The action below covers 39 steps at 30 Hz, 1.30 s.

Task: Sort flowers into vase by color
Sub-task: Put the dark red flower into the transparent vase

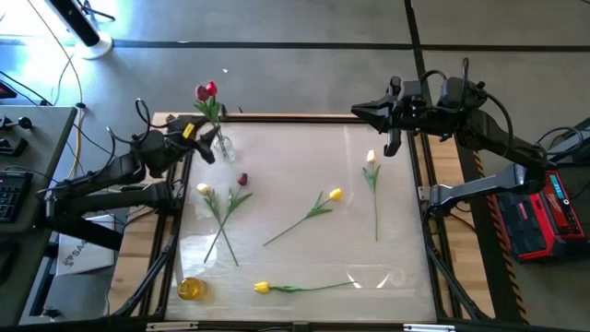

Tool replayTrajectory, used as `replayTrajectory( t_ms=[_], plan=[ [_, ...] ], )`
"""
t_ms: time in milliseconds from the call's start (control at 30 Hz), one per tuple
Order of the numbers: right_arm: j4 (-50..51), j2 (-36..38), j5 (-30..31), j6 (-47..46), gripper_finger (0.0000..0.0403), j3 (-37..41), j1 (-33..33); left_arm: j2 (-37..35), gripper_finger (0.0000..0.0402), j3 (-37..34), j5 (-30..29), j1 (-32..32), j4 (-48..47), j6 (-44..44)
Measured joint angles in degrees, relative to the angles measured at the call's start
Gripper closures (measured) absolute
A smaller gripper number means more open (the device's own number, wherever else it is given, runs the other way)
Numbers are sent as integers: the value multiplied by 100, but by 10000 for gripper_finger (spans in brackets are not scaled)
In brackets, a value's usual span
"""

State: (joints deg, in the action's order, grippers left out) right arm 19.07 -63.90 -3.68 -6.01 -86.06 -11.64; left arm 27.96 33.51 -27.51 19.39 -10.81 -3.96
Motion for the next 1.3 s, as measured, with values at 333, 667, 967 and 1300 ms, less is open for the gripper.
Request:
replayTrajectory(
  t_ms=[333, 667, 967, 1300],
  plan=[
    [2, 0, 0, 1, 396, 0, 0, 823, 254, 7, 2338, -881, 1443, -501],
    [2, 0, 0, 1, 396, 0, 0, 2322, 260, 7, 2978, -1428, 3568, -501],
    [0, 0, 0, -1, 396, 0, 0, 3108, 260, 7, 2998, -1586, 4439, -844],
    [2, 0, 0, 1, 396, 0, 0, 3403, 260, 7, 2920, -1643, 4918, -946]
  ],
)
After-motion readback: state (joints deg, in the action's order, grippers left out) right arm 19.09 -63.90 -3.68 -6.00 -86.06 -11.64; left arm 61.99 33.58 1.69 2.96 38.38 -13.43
